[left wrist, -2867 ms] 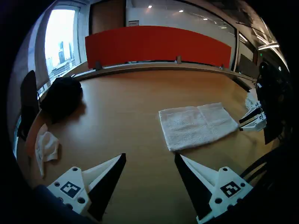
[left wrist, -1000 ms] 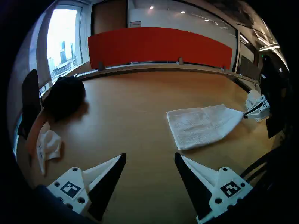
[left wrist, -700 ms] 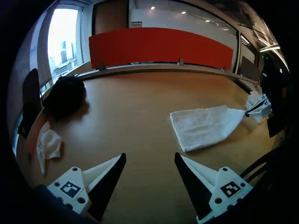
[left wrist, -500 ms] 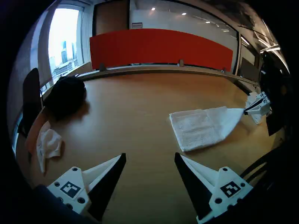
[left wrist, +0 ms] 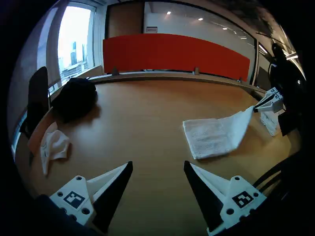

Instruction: Fold towel

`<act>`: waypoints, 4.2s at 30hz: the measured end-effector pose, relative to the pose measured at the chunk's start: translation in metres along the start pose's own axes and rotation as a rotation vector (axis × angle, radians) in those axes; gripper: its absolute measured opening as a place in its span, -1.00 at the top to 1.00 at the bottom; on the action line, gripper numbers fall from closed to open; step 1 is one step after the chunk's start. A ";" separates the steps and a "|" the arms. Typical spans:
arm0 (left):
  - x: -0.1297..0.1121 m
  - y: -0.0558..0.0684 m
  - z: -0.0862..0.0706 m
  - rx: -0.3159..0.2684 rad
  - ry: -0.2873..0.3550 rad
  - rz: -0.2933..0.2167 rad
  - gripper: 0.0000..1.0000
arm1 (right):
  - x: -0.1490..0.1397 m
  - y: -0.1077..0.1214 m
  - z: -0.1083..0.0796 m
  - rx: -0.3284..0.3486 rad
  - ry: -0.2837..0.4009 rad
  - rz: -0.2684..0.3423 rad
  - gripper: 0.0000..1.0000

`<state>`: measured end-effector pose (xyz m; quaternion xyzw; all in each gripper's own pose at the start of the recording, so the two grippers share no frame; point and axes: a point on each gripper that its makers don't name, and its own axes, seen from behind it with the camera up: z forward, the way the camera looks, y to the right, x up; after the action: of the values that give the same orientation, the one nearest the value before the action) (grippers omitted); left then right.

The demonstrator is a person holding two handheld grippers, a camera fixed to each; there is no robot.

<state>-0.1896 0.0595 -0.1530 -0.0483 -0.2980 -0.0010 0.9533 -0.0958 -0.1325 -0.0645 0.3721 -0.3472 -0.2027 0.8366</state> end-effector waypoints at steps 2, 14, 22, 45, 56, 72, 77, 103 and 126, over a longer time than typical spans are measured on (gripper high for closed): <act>-0.002 0.000 0.000 0.002 0.000 -0.005 -0.93 | 0.006 -0.001 0.002 0.005 0.002 -0.017 0.96; -0.015 0.000 -0.005 0.014 -0.014 -0.033 -0.93 | 0.042 -0.021 0.023 0.084 -0.001 -0.155 0.96; -0.023 -0.003 -0.013 0.027 -0.020 -0.043 -0.93 | 0.073 -0.055 0.056 0.174 0.014 -0.229 0.96; -0.037 -0.024 -0.026 0.078 -0.039 -0.063 -0.93 | 0.060 -0.122 0.124 0.313 -0.064 -0.265 0.93; -0.036 -0.023 -0.024 0.074 -0.046 -0.049 -0.93 | 0.054 -0.112 0.120 0.277 -0.064 -0.241 -0.71; -0.030 -0.022 -0.021 0.068 -0.045 -0.037 -0.93 | 0.026 -0.094 0.107 0.195 -0.073 -0.141 -0.87; -0.029 -0.021 -0.020 0.063 -0.046 -0.032 -0.93 | 0.013 -0.090 0.102 0.177 -0.084 -0.118 -0.87; -0.031 -0.018 -0.019 0.054 -0.048 -0.027 -0.93 | -0.036 -0.093 0.093 0.129 -0.148 -0.076 -0.59; -0.031 -0.018 -0.020 0.043 -0.045 -0.024 -0.93 | -0.046 -0.102 0.094 0.108 -0.159 -0.016 0.34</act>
<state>-0.2045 0.0386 -0.1853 -0.0243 -0.3201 -0.0051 0.9471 -0.2041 -0.2158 -0.1173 0.4021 -0.4200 -0.2195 0.7834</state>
